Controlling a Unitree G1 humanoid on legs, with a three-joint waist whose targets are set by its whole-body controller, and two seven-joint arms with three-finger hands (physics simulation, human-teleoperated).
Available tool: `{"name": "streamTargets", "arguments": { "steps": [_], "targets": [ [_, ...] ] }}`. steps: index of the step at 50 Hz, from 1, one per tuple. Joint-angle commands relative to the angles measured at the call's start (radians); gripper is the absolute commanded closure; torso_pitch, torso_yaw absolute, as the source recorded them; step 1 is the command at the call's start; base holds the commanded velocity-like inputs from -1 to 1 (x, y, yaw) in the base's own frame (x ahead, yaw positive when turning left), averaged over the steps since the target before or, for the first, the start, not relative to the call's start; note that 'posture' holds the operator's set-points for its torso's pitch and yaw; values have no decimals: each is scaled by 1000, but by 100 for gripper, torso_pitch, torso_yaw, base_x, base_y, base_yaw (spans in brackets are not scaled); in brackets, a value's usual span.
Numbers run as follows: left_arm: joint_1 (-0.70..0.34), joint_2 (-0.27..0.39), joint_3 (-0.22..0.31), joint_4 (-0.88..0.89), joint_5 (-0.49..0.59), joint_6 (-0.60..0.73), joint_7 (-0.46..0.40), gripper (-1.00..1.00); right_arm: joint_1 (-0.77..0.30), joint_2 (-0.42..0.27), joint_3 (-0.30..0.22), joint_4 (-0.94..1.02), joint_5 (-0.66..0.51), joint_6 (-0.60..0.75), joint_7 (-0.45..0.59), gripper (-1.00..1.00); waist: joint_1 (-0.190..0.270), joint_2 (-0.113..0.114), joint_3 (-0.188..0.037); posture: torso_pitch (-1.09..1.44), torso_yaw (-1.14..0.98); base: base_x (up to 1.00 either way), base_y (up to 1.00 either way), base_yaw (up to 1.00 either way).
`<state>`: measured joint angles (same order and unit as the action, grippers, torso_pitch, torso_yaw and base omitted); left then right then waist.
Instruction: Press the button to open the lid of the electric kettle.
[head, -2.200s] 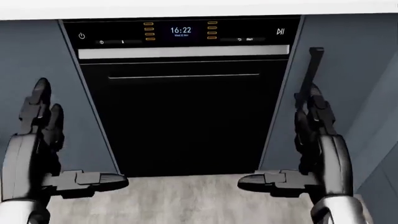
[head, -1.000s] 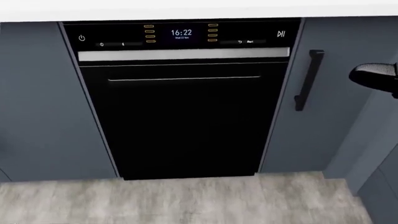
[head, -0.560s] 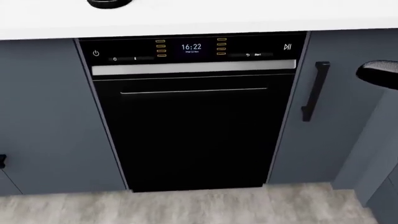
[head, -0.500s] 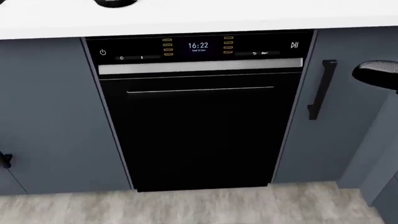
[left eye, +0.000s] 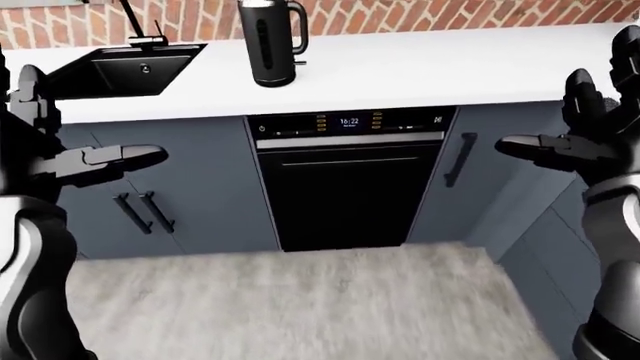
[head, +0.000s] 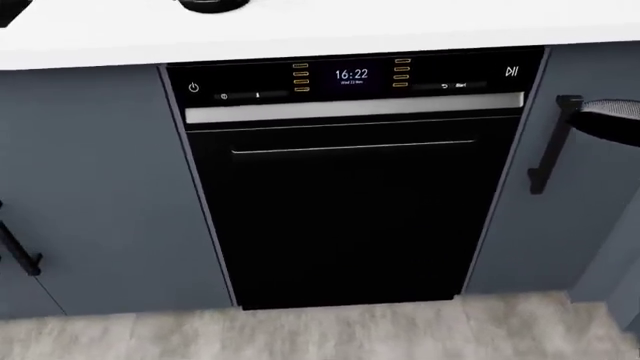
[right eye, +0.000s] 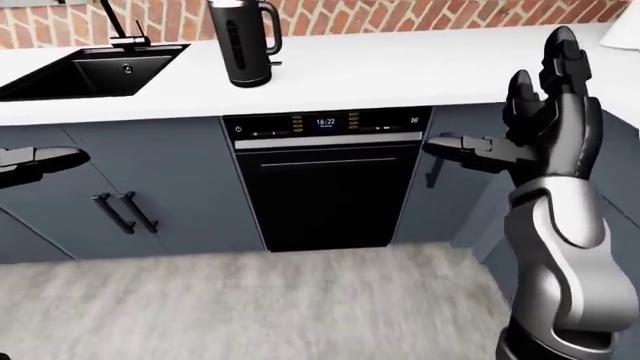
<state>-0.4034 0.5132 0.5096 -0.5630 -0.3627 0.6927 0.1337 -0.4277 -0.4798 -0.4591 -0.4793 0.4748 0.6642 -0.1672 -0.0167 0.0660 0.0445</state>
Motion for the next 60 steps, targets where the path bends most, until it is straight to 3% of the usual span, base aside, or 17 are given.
{"name": "streamTargets", "arguments": {
  "steps": [1,2,4,12,15,16,19,23,27,37,41,42,44,49,54,56,60],
  "targets": [
    [-16,15,16,-13,5,-18,4,-100,-20,-9,-1,-27,3,-22,5,-100,2,28,-29,0,0,16,20,0],
    [-16,15,16,-14,5,-18,4,-100,-20,-9,-1,-27,3,-22,6,-100,8,-2,-26,0,0,16,20,0],
    [-14,13,15,-13,7,-20,3,-100,-20,-9,-2,-27,4,-20,6,-100,13,4,-9,0,0,15,20,0],
    [-14,14,16,-16,7,-18,3,-100,-18,-6,0,-28,1,-23,9,-100,23,-78,0,0,0,19,18,0],
    [-14,13,16,-18,6,-17,3,-100,-19,-6,-1,-29,1,-23,9,-100,25,-147,-20,0,0,22,15,0],
    [-15,13,16,-19,6,-16,3,-100,-19,-6,-1,-28,1,-24,9,-100,13,-102,-9,0,0,22,13,0],
    [-14,13,15,-19,6,-16,3,-100,-18,-5,0,-29,0,-24,9,-100,14,-119,-15,0,0,23,14,0],
    [-17,14,15,-19,6,-15,3,-100,-19,-5,-1,-28,1,-24,10,-100,11,-81,-5,0,0,22,14,0],
    [-19,15,15,-17,6,-14,3,-100,-21,-6,0,-30,3,-20,9,-100,-1,17,-20,0,0,22,14,0],
    [-15,14,16,-21,5,-13,2,-100,-18,-5,1,-33,1,-18,10,-100,26,-58,-5,0,0,22,14,0],
    [-14,14,17,-21,6,-14,1,-100,-16,-2,2,-36,0,-18,10,-100,32,-148,-24,0,0,23,14,0],
    [-14,14,17,-21,6,-15,1,-100,-16,-2,3,-37,0,-18,10,-100,20,-100,-14,0,0,23,14,0],
    [-14,14,17,-21,5,-14,1,-100,-16,-1,3,-36,-1,-18,11,-100,18,-123,-17,0,0,22,14,0],
    [-16,14,16,-19,6,-15,0,-100,-17,0,3,-37,-1,-16,10,-100,10,-80,-5,0,0,23,14,0],
    [-18,15,16,-17,6,-15,1,-100,-21,-1,2,-40,3,-8,6,-100,-5,21,-36,0,0,23,15,0],
    [-17,15,16,-17,6,-15,2,-100,-21,-1,2,-41,4,-7,6,-100,7,13,-9,0,0,23,17,0],
    [-16,14,15,-16,7,-16,1,-100,-22,-1,3,-41,6,-7,6,-100,20,-28,-14,0,0,22,16,0]
  ]
}}
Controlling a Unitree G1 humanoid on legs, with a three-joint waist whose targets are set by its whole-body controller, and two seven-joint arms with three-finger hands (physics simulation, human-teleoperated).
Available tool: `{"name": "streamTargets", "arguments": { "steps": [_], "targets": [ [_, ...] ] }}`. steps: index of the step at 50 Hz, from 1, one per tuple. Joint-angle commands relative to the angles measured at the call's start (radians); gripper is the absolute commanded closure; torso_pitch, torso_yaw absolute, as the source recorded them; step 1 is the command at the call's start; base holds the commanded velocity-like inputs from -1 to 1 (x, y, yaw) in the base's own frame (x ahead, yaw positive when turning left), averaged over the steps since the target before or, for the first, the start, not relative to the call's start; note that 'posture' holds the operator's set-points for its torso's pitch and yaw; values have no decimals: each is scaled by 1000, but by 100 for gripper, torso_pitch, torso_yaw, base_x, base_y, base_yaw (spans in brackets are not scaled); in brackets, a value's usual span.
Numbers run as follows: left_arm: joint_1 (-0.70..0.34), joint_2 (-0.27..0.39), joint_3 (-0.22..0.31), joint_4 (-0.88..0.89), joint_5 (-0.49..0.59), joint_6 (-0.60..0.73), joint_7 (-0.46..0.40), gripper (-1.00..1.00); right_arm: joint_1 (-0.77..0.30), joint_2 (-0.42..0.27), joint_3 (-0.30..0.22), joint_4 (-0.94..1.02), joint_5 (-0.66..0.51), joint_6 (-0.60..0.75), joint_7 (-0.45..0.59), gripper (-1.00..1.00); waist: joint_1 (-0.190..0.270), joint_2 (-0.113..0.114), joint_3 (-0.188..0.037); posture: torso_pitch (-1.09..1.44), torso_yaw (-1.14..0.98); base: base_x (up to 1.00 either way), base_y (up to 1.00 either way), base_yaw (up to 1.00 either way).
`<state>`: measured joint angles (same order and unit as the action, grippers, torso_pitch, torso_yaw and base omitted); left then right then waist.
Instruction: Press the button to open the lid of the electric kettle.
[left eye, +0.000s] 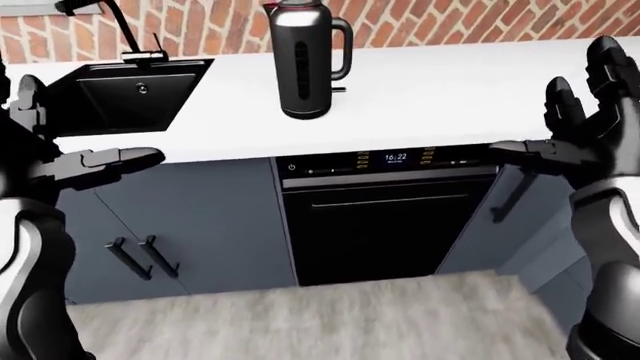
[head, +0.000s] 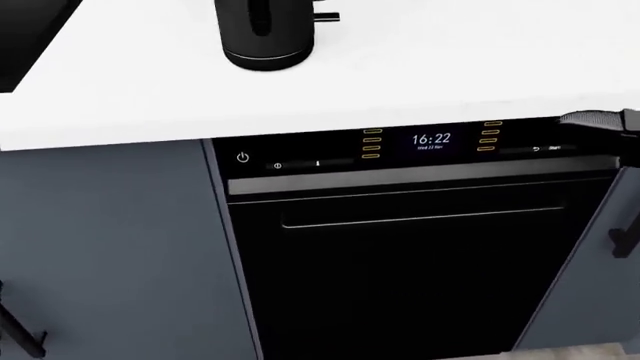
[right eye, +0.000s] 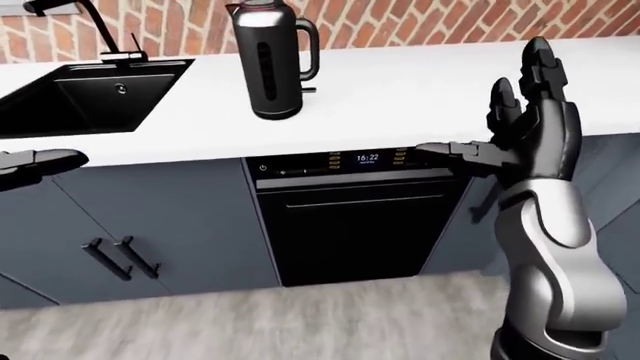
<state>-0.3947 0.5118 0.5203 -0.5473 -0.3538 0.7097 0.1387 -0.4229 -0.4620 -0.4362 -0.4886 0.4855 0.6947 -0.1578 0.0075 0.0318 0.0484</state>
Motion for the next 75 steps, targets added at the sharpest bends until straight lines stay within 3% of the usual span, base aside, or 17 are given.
{"name": "streamTargets", "arguments": {
  "steps": [1,7,8,15,20,22,30,33,42,46,47,58,62,63,65,72,75],
  "targets": [
    [-25,15,4,-32,-2,-33,-4,-100,-27,-19,-21,-31,-4,-37,-4,-100,-2,-2,-15,0,0,23,16,0],
    [-25,15,5,-34,-2,-33,-4,-100,-26,-20,-21,-32,-2,-38,-5,-100,8,-109,-29,0,0,23,16,0],
    [-26,16,5,-34,-3,-32,-4,-100,-26,-20,-20,-32,-2,-37,-5,-100,-4,-65,-19,0,0,23,16,0],
    [-31,20,8,-39,-9,-23,-1,-100,-29,-22,-22,-37,4,-29,-10,-100,-14,-49,-11,0,0,23,16,0],
    [-26,18,7,-39,-9,-27,0,-100,-30,-22,-21,-41,7,-26,-13,-100,-27,75,-57,0,0,23,16,0],
    [-27,19,8,-40,-10,-26,0,-100,-30,-22,-23,-42,9,-25,-14,-100,-13,49,-10,0,0,23,16,0],
    [-29,21,8,-46,-13,-21,2,-100,-29,-22,-20,-41,7,-29,-12,-100,5,-33,-9,0,0,23,16,0],
    [-30,23,10,-49,-15,-18,2,-100,-29,-21,-21,-39,7,-30,-12,-100,10,-100,-24,0,0,23,17,0],
    [-32,26,12,-52,-19,-13,4,-100,-28,-24,-22,-33,6,-36,-10,-100,-17,-37,-8,0,0,23,16,0],
    [-31,26,12,-55,-21,-11,5,-100,-27,-25,-25,-32,8,-34,-10,-100,-23,73,-34,0,0,22,16,0],
    [-31,26,13,-56,-21,-10,5,-100,-28,-26,-26,-29,7,-36,-9,-100,-14,30,-25,0,0,23,15,0],
    [-38,33,15,-60,-30,-1,10,-100,-32,-35,-31,-9,12,-43,-17,-100,7,-26,-16,0,0,23,3,0],
    [-35,34,17,-61,-31,-3,9,-100,-29,-34,-29,-6,12,-46,-19,-100,14,-113,-37,0,0,22,0,0],
    [-35,35,18,-61,-32,-3,10,-100,-29,-33,-28,-7,12,-47,-18,-100,2,-64,-19,0,0,22,0,0],
    [-35,35,17,-59,-32,-4,10,-100,-28,-33,-28,-6,10,-49,-17,-100,0,-87,-16,0,0,23,0,0],
    [-32,34,16,-59,-30,-8,10,-100,-26,-32,-30,-6,10,-50,-18,-100,-17,-15,-5,0,0,23,0,0],
    [-33,34,16,-61,-30,-6,10,-100,-26,-33,-31,-3,9,-52,-18,-100,-26,65,-48,0,0,22,0,0]
  ]
}}
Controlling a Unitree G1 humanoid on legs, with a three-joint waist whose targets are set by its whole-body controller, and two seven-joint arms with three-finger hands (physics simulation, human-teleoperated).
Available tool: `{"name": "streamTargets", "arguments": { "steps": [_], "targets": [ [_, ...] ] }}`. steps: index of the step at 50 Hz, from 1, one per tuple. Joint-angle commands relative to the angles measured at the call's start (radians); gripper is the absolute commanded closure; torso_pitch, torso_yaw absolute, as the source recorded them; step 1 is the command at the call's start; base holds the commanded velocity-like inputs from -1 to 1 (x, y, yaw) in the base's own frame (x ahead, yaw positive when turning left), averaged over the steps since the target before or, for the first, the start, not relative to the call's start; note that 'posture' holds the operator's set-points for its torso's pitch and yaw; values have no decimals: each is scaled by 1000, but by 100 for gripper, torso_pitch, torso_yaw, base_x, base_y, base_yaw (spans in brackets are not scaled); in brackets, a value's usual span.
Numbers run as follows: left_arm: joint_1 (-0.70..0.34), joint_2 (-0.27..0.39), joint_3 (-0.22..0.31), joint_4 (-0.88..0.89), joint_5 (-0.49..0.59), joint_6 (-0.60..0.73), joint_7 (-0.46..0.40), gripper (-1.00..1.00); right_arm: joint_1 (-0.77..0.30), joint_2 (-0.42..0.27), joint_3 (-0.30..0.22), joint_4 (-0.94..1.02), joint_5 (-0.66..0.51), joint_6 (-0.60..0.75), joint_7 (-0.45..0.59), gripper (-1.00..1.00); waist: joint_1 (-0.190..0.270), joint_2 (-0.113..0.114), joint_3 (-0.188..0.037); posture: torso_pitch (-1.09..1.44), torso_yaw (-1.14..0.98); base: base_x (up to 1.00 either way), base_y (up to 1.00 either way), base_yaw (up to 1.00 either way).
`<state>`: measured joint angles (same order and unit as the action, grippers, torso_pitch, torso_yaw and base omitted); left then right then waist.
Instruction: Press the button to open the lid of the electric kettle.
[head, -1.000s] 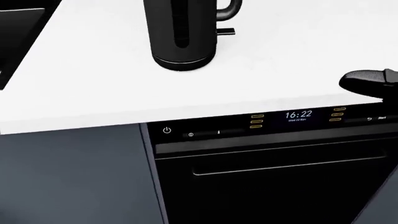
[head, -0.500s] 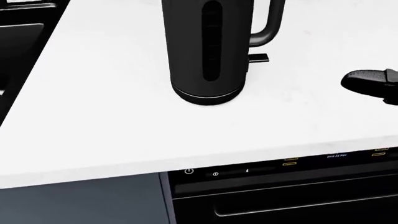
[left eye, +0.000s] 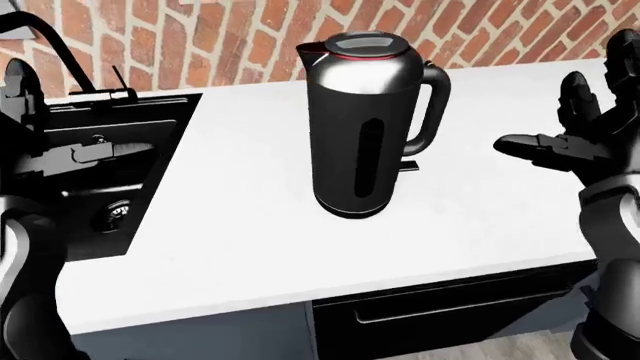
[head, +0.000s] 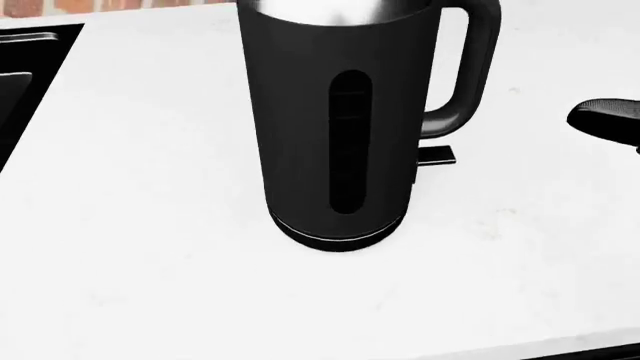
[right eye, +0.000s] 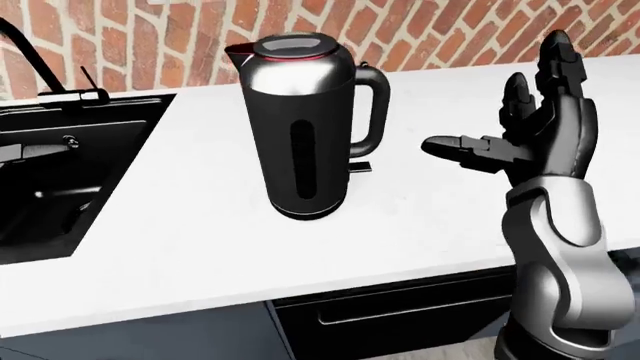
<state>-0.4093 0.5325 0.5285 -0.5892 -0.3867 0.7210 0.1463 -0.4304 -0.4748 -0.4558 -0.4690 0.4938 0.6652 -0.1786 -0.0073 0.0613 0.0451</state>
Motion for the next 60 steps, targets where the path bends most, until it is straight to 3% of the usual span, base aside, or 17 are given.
{"name": "streamTargets", "arguments": {
  "steps": [1,2,5,8,10,11,12,15,20,29,35,42,54,60],
  "targets": [
    [-19,14,8,-20,3,-17,3,-100,-21,-22,-14,-20,3,-21,1,-100,5,2,-13,0,0,19,0,0],
    [-19,14,8,-19,4,-17,4,-100,-25,-25,-17,-14,5,-19,-2,-100,1,19,-4,0,0,8,0,0],
    [-21,12,5,-21,16,-29,9,-100,-24,-29,-20,9,0,-31,-7,-100,3,-12,-5,0,0,0,0,0],
    [-24,9,9,-21,12,-41,25,-100,-32,-43,-25,28,-2,-32,-14,-100,12,-47,17,0,0,0,0,0],
    [-21,10,20,-37,-12,-35,22,-100,-35,-52,-31,43,-6,-37,-18,-100,20,-93,10,0,0,0,0,0],
    [-15,9,29,-43,-26,-39,17,-100,-37,-58,-35,57,-7,-47,-15,-100,33,-97,1,0,0,0,0,0],
    [-14,10,35,-39,-40,-37,21,-100,-37,-63,-40,69,-8,-55,-13,-100,27,-83,9,0,0,0,0,0],
    [-10,18,41,-43,-61,-59,28,-100,-37,-82,-48,95,-12,-71,-7,-100,25,-76,-10,0,0,0,0,0],
    [0,32,34,-38,-68,-87,43,-100,-29,-103,-67,171,-14,-116,7,-100,17,-65,-15,0,0,0,0,0],
    [44,3,30,-44,-25,-108,-12,-100,-14,-105,-66,221,-23,-157,14,-100,9,-56,-14,0,0,0,0,0],
    [38,-14,38,-51,-58,-79,-20,-100,-10,-103,-64,218,-22,-155,16,-100,9,-59,-14,-1,0,0,0,0],
    [36,-9,36,-53,-77,-71,-9,-100,-12,-101,-63,218,-21,-154,15,-100,10,-60,-44,-8,0,0,0,0],
    [37,-6,40,-58,-95,-78,0,-100,-13,-100,-61,212,-18,-148,16,-100,14,-61,-120,-19,0,0,0,0],
    [35,-2,38,-57,-90,-84,2,-100,-17,-102,-59,212,-18,-145,15,-100,15,-59,-143,-19,0,0,0,0]
  ]
}}
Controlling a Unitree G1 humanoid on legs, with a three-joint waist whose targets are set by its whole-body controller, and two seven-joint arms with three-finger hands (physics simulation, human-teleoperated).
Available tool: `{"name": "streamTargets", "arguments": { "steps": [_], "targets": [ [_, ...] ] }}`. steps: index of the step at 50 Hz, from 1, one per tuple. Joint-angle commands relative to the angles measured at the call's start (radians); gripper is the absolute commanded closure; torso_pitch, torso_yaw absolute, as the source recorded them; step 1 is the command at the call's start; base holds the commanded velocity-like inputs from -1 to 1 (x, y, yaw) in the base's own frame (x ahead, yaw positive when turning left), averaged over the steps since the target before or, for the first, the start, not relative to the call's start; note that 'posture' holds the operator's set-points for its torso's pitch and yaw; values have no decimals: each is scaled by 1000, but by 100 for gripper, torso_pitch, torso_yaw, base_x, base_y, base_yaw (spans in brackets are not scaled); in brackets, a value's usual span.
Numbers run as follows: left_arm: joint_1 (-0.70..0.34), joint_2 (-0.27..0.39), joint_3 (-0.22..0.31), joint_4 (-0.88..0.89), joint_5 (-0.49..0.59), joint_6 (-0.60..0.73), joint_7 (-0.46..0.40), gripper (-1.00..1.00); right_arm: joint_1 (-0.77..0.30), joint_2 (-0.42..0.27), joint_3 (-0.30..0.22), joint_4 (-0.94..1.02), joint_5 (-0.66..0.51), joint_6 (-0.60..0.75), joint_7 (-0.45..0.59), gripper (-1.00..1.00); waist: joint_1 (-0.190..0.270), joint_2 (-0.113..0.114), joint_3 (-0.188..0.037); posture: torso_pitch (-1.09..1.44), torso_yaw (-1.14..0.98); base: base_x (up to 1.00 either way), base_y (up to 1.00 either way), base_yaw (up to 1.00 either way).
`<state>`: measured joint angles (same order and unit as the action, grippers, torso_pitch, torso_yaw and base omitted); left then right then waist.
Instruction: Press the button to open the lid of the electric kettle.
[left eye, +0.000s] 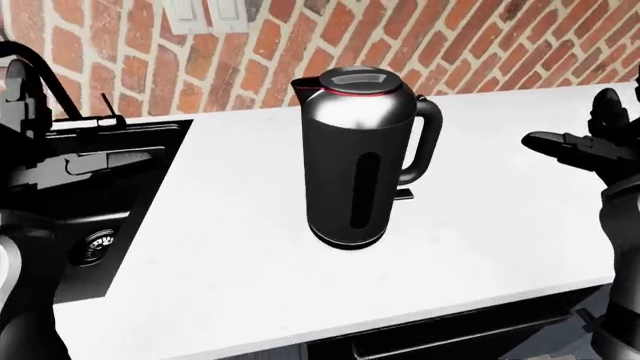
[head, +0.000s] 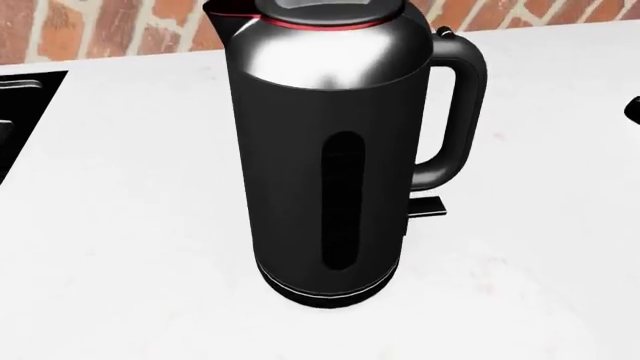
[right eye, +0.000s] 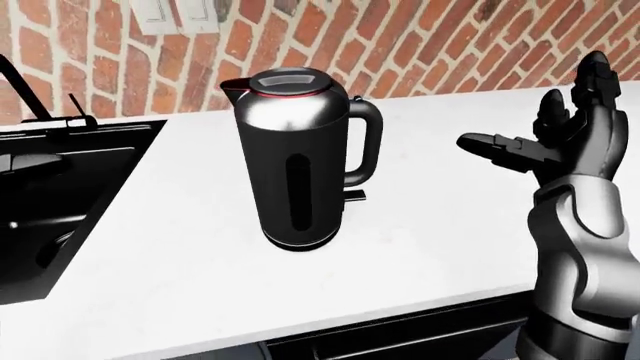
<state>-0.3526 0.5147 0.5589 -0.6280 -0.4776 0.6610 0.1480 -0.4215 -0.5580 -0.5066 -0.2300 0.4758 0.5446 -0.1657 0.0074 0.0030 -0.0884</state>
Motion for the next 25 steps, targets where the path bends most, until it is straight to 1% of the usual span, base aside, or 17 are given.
{"name": "streamTargets", "arguments": {
  "steps": [1,6,9,12,17,25],
  "targets": [
    [-22,15,7,-18,1,-24,0,-100,-26,-19,-8,-27,0,-24,2,-100,0,0,-12,-19,0,0,0,0],
    [-40,22,20,3,-40,14,39,-100,-36,-17,1,-17,-4,-25,3,-100,-2,3,-22,-19,0,0,0,0],
    [-38,27,9,3,-44,14,49,-100,-43,-15,10,-7,-9,-28,5,-100,-3,5,-26,-19,0,0,0,0],
    [-37,29,11,7,-47,15,54,-100,-55,-15,18,7,-13,-29,8,-100,-4,7,-28,-19,0,0,0,0],
    [-36,29,3,6,-44,19,53,-100,-91,-31,30,33,-15,-23,11,-100,-5,9,-32,-19,0,0,0,0],
    [-41,30,5,1,-55,28,59,-100,-165,-64,57,79,-22,-9,18,-100,-7,11,-35,-19,0,0,0,0]
  ]
}}
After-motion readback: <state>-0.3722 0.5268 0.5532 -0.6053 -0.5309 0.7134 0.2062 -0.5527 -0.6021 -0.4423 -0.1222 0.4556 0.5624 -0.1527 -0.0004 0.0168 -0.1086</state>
